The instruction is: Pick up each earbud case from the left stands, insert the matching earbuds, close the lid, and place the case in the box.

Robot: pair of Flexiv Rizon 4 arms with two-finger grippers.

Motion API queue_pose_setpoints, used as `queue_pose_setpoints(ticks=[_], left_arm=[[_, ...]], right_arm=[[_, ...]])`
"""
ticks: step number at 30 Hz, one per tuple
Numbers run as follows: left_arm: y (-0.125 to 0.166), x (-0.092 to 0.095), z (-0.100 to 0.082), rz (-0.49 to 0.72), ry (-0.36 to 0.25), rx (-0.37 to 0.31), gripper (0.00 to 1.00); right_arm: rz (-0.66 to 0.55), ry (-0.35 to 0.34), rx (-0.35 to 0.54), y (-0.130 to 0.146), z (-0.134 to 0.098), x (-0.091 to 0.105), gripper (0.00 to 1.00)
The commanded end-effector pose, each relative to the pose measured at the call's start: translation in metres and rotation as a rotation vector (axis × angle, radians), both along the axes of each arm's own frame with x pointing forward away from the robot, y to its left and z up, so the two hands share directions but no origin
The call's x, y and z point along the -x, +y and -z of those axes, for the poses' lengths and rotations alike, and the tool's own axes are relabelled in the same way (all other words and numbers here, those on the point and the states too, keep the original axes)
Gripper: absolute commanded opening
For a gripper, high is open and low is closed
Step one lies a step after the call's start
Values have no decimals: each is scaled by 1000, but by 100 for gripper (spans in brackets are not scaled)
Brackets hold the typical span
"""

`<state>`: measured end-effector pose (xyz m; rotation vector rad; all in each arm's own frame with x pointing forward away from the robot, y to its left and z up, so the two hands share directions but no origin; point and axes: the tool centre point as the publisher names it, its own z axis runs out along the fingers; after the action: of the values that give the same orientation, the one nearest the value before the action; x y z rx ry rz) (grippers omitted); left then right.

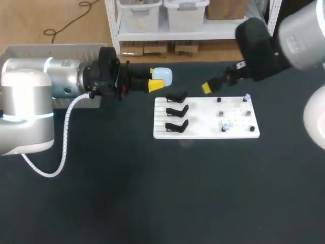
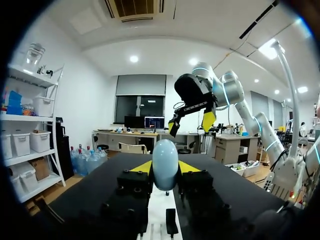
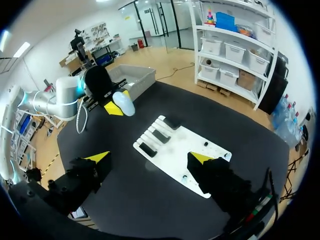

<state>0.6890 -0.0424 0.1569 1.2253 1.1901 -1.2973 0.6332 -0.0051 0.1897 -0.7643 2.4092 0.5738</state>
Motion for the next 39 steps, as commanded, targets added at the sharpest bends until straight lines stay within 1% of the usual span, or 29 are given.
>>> queue_pose_setpoints(ticks=[1,13,18,27,39], left_arm=[[-2,-3,5,10,-3,11,0],[-6,-4,7,24,-15,5,0],[-6,-4,7,24,-15,5,0],[-6,-4,7,24,-15,5,0],[-6,-4,7,24,-15,5,0]], right_arm=[[2,4,19,16,1,-4,100],[-35,16,6,40,0,-1,100],[-46,31,7,55,-1,-7,100],[-73,61,23,83,8,-20,100],[-50,92,32,85,17,-33,100]])
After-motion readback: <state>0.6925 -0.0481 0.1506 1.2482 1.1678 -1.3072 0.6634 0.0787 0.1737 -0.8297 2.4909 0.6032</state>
